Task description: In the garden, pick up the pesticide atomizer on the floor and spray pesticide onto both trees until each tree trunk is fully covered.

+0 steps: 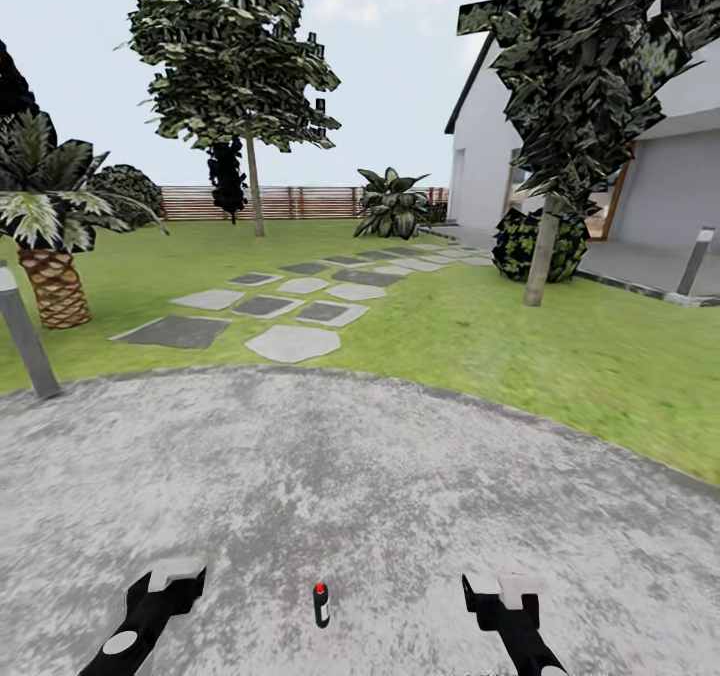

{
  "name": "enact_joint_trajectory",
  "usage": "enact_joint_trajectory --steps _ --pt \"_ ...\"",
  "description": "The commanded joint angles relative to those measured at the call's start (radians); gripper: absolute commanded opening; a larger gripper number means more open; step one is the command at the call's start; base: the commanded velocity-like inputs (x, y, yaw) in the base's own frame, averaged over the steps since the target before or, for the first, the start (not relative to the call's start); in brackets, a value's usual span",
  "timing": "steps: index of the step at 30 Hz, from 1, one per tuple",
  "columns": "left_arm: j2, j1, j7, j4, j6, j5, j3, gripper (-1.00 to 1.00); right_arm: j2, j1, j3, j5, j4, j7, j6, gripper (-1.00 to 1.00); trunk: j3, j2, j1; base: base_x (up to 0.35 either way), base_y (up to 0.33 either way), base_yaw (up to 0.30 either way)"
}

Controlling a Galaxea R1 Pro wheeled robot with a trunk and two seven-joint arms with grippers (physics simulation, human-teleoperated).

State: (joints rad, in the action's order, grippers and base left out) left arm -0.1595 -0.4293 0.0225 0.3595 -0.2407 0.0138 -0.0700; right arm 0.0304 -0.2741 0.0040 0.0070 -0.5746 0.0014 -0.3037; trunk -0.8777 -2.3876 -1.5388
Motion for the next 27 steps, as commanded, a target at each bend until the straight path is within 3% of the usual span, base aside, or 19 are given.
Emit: enact_joint_trajectory --steps 1,27 --pt "0.0 0.0 0.001 -0.001 -0.003 0.001 -0.001 1.0 0.0 -0.001 0.0 0.001 0.001 0.0 -0.003 1.0 -0.001 0.0 0.0 0.026 0.111 -0.264" --pt "0.0 0.003 0.002 -0.001 -0.003 0.002 -0.001 1.0 -0.001 -0.001 0.0 -0.001 0.0 0.0 -0.003 1.0 -0.002 0.0 0.0 0.002 0.01 -0.262"
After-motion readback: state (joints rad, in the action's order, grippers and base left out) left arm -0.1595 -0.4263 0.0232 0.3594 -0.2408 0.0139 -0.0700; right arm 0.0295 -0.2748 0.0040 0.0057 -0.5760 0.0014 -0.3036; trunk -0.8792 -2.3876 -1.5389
